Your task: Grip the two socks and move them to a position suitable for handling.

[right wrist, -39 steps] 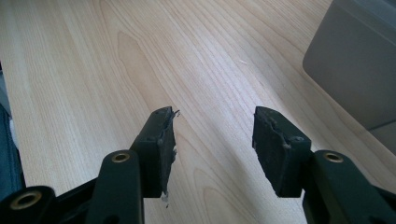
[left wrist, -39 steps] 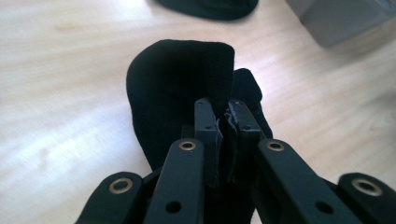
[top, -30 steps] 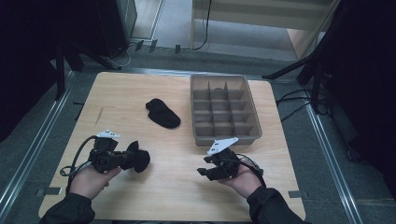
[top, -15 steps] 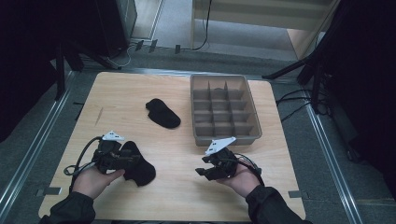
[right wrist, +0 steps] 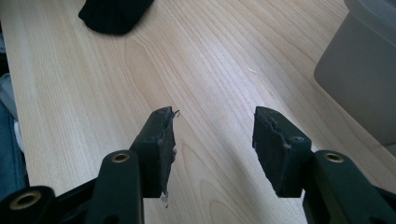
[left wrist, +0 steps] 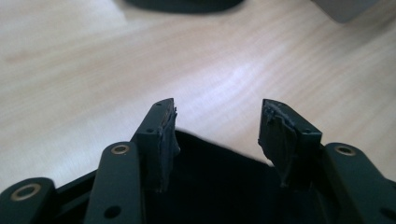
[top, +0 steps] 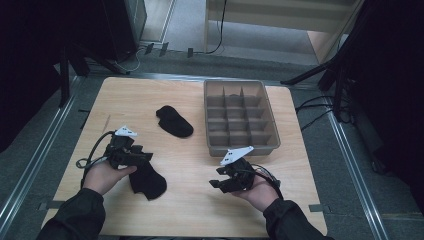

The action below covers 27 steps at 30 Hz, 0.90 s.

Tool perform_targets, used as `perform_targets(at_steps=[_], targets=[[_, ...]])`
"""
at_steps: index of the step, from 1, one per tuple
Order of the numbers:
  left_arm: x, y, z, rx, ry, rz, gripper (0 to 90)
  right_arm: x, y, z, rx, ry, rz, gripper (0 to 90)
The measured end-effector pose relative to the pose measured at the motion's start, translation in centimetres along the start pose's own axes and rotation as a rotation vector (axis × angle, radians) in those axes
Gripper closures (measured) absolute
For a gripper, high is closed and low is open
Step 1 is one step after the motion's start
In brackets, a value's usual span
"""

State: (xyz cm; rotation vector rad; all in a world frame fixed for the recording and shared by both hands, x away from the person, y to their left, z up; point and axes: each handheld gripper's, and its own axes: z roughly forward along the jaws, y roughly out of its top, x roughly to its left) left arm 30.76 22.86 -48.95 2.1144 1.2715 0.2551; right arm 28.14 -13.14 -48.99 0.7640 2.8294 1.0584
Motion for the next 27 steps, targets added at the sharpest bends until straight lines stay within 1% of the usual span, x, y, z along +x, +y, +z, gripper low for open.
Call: perform_targets(at_steps=[2, 3, 4, 6, 7, 8, 10, 11, 12, 13, 15, 16, 18, 19, 20, 21, 22, 24, 26, 27], targets=[[0.1, 0.3, 0.2, -0.005, 0.003, 0.001, 44.3, 0.0, 0.0, 0.0, 0.001, -0.001, -0.003, 48.8], [0.4, 1.3, 0.9, -0.007, 0.003, 0.011, 44.0, 0.0, -0.1, 0.0, 0.003, 0.0, -0.001, 48.8], [0.4, 1.3, 0.9, -0.007, 0.003, 0.011, 43.9, -0.1, -0.1, -0.1, 0.0, -0.001, -0.004, 48.8], [0.4, 2.0, 1.4, -0.005, 0.01, 0.022, 43.9, -0.1, -0.1, -0.1, -0.002, -0.002, -0.003, 48.8], [0.6, 2.9, 2.1, -0.003, 0.013, 0.029, 43.9, -0.2, -0.2, -0.2, -0.004, -0.003, 0.0, 48.8], [0.6, 2.9, 2.1, -0.003, 0.013, 0.029, 43.9, -0.2, -0.2, -0.3, -0.005, -0.002, -0.001, 48.8], [1.0, 3.9, 3.1, -0.003, 0.002, 0.036, 44.2, -0.2, -0.2, -0.3, -0.005, -0.002, 0.004, 48.8], [1.0, 3.9, 3.1, -0.003, 0.002, 0.036, 44.6, -0.2, -0.2, -0.3, -0.005, -0.002, 0.004, 48.8], [1.2, 4.4, 3.4, 0.003, 0.001, 0.042, 44.6, -0.2, -0.2, -0.3, -0.005, -0.001, 0.002, 48.8], [1.6, 5.1, 4.0, 0.002, 0.005, 0.031, 44.8, -0.1, -0.3, -0.2, -0.002, 0.003, -0.001, 48.8], [2.0, 5.9, 4.5, 0.004, -0.002, 0.017, 44.9, 0.0, -0.4, -0.2, 0.003, 0.005, -0.002, 48.7], [2.0, 5.9, 4.5, 0.004, -0.002, 0.017, 44.9, 0.1, -0.4, -0.2, 0.004, 0.004, -0.003, 48.8], [2.5, 6.8, 5.3, -0.007, 0.001, -0.001, 45.2, 0.1, -0.4, -0.3, 0.002, 0.003, -0.002, 48.7], [2.8, 7.1, 5.5, -0.023, -0.005, -0.014, 45.6, 0.0, -0.5, -0.3, 0.0, 0.0, 0.001, 48.7], [3.0, 7.3, 5.7, -0.028, -0.011, -0.024, 46.3, -0.1, -0.5, -0.4, -0.003, 0.001, 0.002, 48.7], [3.0, 7.3, 5.7, -0.028, -0.011, -0.024, 46.3, -0.1, -0.5, -0.4, -0.003, 0.001, 0.002, 48.7], [3.3, 7.6, 6.1, -0.023, -0.014, -0.035, 46.3, -0.1, -0.6, -0.5, -0.004, -0.004, 0.009, 48.8], [3.5, 7.9, 6.7, -0.018, -0.008, -0.033, 46.3, -0.1, -0.7, -0.6, -0.003, -0.005, 0.008, 48.7], [3.5, 8.6, 7.6, -0.005, 0.004, -0.019, 46.1, -0.1, -0.8, -0.6, -0.001, -0.009, 0.008, 48.8], [3.5, 8.6, 7.6, -0.005, 0.004, -0.019, 45.9, -0.1, -0.8, -0.6, -0.001, -0.009, 0.008, 48.8]])
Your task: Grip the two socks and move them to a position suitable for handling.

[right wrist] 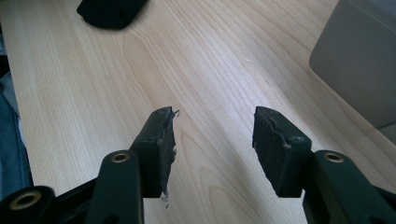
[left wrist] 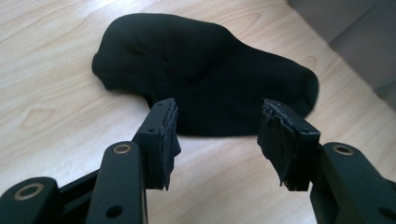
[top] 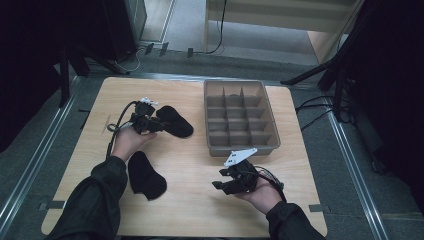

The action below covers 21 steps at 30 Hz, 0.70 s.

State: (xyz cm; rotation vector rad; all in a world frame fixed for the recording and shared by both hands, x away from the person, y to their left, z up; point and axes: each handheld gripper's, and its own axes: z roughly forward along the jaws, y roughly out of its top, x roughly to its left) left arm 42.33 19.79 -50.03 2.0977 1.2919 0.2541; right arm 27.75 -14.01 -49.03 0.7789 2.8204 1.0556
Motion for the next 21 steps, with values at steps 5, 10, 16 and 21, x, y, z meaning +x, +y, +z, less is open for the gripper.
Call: perform_targets(at_steps=[5, 10, 16, 21], targets=[[-0.7, 0.9, 1.1, 0.013, 0.018, 0.064, 44.0, -0.1, -0.3, -0.3, 0.0, -0.009, 0.011, 48.8], [-1.2, 1.6, 2.5, 0.006, 0.012, 0.082, 43.3, -0.2, -0.6, -0.5, -0.001, -0.016, 0.025, 48.7], [-1.1, 0.9, 4.5, 0.036, 0.029, 0.09, 42.4, -0.2, -0.7, -0.6, -0.007, -0.02, 0.023, 48.5], [-1.5, 0.0, 4.6, -0.009, 0.078, 0.163, 47.0, -0.3, -0.8, -0.7, -0.006, -0.024, 0.026, 48.3]])
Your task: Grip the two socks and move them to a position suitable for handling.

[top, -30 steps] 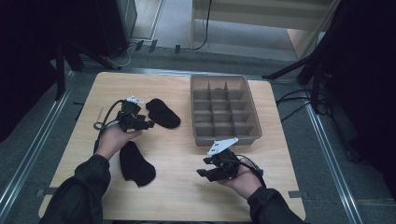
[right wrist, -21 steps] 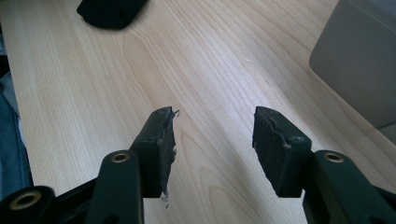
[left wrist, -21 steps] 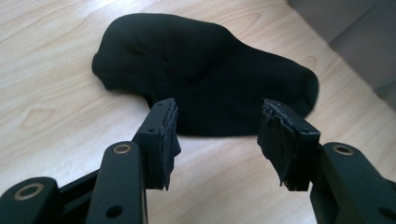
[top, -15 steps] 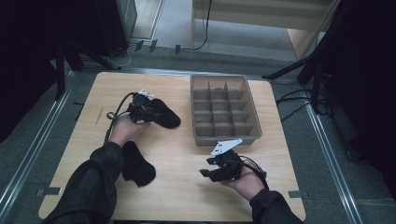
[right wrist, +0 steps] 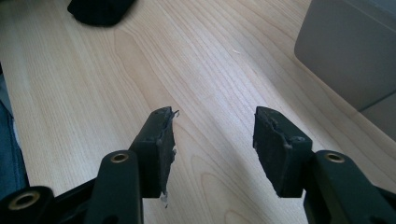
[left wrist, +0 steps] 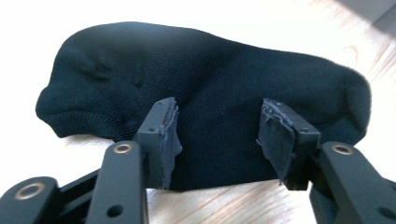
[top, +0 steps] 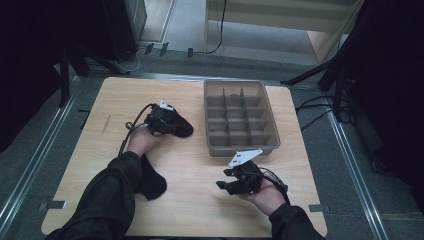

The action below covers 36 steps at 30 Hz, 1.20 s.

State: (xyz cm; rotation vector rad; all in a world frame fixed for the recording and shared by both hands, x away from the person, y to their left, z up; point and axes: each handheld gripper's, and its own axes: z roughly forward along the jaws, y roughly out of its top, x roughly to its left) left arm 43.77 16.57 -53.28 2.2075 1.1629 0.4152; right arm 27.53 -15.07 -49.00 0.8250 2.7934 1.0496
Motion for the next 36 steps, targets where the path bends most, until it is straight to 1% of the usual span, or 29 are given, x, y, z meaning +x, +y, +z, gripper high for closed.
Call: perform_targets(at_steps=[1, 2, 3, 4, 5, 6, 7, 8, 9, 10, 11, 12, 13, 14, 16, 17, 18, 21, 22, 23, 24, 25, 26, 27, 29, 30, 31, 34, 36], targets=[[0.0, 0.0, 0.0, 0.0, 0.0, 0.0, 48.0, 0.0, 0.0, 0.0, 0.001, 0.0, -0.001, 48.3], [0.0, -0.1, 0.0, -0.005, -0.004, -0.004, 51.9, 0.1, 0.0, 0.0, 0.001, -0.002, -0.001, 48.3], [0.1, -0.2, -0.1, -0.01, 0.002, -0.004, 51.9, 0.1, 0.0, 0.0, 0.001, -0.002, -0.001, 48.3], [0.1, -0.2, -0.2, -0.011, 0.0, -0.006, 57.3, 0.1, 0.0, 0.1, -0.001, -0.001, -0.007, 48.3], [0.1, -0.1, -0.2, -0.004, 0.002, -0.001, 67.9, 0.1, 0.1, 0.1, -0.001, 0.001, -0.012, 48.3], [-0.1, -0.1, -0.3, 0.003, -0.001, 0.008, 74.1, 0.2, 0.1, 0.1, 0.003, 0.001, -0.01, 48.3], [-0.1, -0.1, -0.3, 0.003, -0.001, 0.008, 79.9, 0.2, 0.1, 0.1, 0.003, 0.001, -0.01, 48.3], [-0.2, 0.0, -0.3, 0.007, 0.001, 0.013, 83.4, 0.1, 0.1, 0.1, 0.005, 0.0, -0.011, 48.3], [-0.4, 0.2, -0.3, 0.024, 0.011, -0.009, 84.4, 0.1, 0.1, 0.1, 0.005, 0.0, -0.012, 48.3], [-0.4, 0.2, -0.3, 0.024, 0.011, -0.009, 85.1, 0.1, 0.1, 0.1, 0.005, 0.0, -0.012, 48.3], [-0.3, 0.4, -0.3, 0.04, -0.009, -0.048, 85.4, 0.1, 0.1, 0.1, 0.005, -0.001, -0.013, 48.3], [0.0, 0.7, -0.8, 0.051, -0.043, -0.105, 85.5, 0.1, 0.1, 0.1, 0.003, 0.0, -0.014, 48.3], [-0.1, 0.9, -1.3, 0.034, -0.054, -0.117, 85.5, 0.1, 0.1, 0.1, 0.002, -0.001, -0.013, 48.3], [-0.1, 0.9, -1.3, 0.034, -0.054, -0.117, 85.6, 0.1, 0.1, 0.1, 0.002, -0.001, -0.013, 48.3], [-0.5, 1.4, -2.8, 0.012, -0.062, -0.12, 85.6, -0.1, 0.0, 0.1, -0.001, -0.003, -0.006, 48.4], [-1.1, 1.7, -4.3, -0.005, -0.072, -0.111, 85.5, -0.1, 0.0, 0.1, -0.001, -0.003, -0.005, 48.4], [-1.1, 1.7, -4.3, -0.005, -0.072, -0.111, 85.6, -0.1, 0.0, 0.1, -0.001, -0.003, -0.005, 48.4], [-1.8, 1.5, -6.1, -0.013, -0.082, -0.101, 85.6, 0.0, 0.1, 0.1, -0.002, -0.004, -0.005, 48.4], [-2.4, 1.0, -7.3, -0.014, -0.086, -0.097, 85.5, 0.1, 0.1, 0.1, -0.003, -0.004, -0.007, 48.5], [-2.4, 1.0, -7.3, -0.014, -0.086, -0.097, 85.5, 0.1, 0.1, 0.1, -0.001, -0.004, -0.006, 48.5], [-2.6, 0.5, -8.1, -0.01, -0.098, -0.099, 85.5, 0.1, 0.1, 0.1, 0.0, -0.005, -0.008, 48.4], [-2.6, 0.5, -8.1, -0.01, -0.098, -0.099, 85.5, 0.1, 0.1, 0.1, 0.0, -0.005, -0.008, 48.4], [-3.1, -0.3, -8.9, -0.013, -0.105, -0.104, 85.5, 0.2, 0.2, 0.1, 0.002, -0.004, -0.009, 48.5], [-3.3, -0.7, -9.4, -0.008, -0.105, -0.094, 85.5, 0.2, 0.2, 0.2, 0.002, -0.004, -0.009, 48.5], [-3.6, -1.0, -9.7, -0.003, -0.104, -0.088, 85.5, 0.2, 0.2, 0.2, 0.002, -0.004, -0.01, 48.5], [-4.0, -1.7, -10.4, 0.0, -0.106, -0.084, 85.3, 0.1, 0.3, 0.2, 0.003, -0.003, -0.014, 48.6], [-4.0, -1.7, -10.4, 0.0, -0.106, -0.084, 85.3, 0.1, 0.3, 0.3, 0.003, -0.003, -0.013, 48.5], [-4.6, -3.1, -11.1, -0.002, -0.117, -0.098, 84.9, 0.2, 0.4, 0.3, 0.001, -0.004, -0.015, 48.6], [-4.8, -3.4, -11.1, 0.002, -0.121, -0.1, 84.6, 0.3, 0.5, 0.4, -0.002, -0.002, -0.022, 48.7]])
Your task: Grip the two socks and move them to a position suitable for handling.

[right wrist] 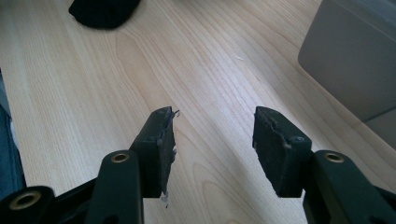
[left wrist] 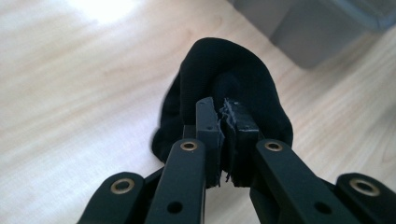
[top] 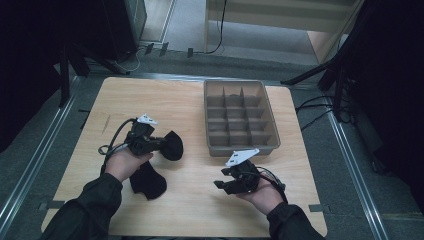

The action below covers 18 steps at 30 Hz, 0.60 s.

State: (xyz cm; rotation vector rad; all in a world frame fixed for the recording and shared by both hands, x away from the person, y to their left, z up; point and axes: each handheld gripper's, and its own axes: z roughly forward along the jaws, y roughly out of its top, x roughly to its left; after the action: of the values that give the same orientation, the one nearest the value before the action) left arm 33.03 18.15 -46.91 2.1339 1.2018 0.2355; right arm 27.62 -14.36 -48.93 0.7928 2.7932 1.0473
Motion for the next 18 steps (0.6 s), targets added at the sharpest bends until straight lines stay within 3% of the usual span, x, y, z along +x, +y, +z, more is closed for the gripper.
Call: perform_targets(at_steps=[5, 6, 10, 18], targets=[[-0.5, -0.8, 0.8, 0.022, -0.013, -0.004, 83.8, 0.2, 0.2, 0.1, -0.005, 0.004, -0.008, 49.1], [-0.6, -0.9, 1.3, 0.031, -0.031, -0.009, 82.9, 0.3, 0.4, 0.1, -0.015, 0.003, -0.015, 49.4], [-0.9, -1.1, 1.7, 0.029, -0.037, 0.004, 72.7, 0.4, 0.6, 0.2, -0.031, 0.005, -0.02, 50.0], [-0.3, -1.5, 0.5, -0.008, -0.028, 0.02, 63.3, 1.1, 1.1, 0.8, -0.059, 0.008, -0.043, 51.1]])
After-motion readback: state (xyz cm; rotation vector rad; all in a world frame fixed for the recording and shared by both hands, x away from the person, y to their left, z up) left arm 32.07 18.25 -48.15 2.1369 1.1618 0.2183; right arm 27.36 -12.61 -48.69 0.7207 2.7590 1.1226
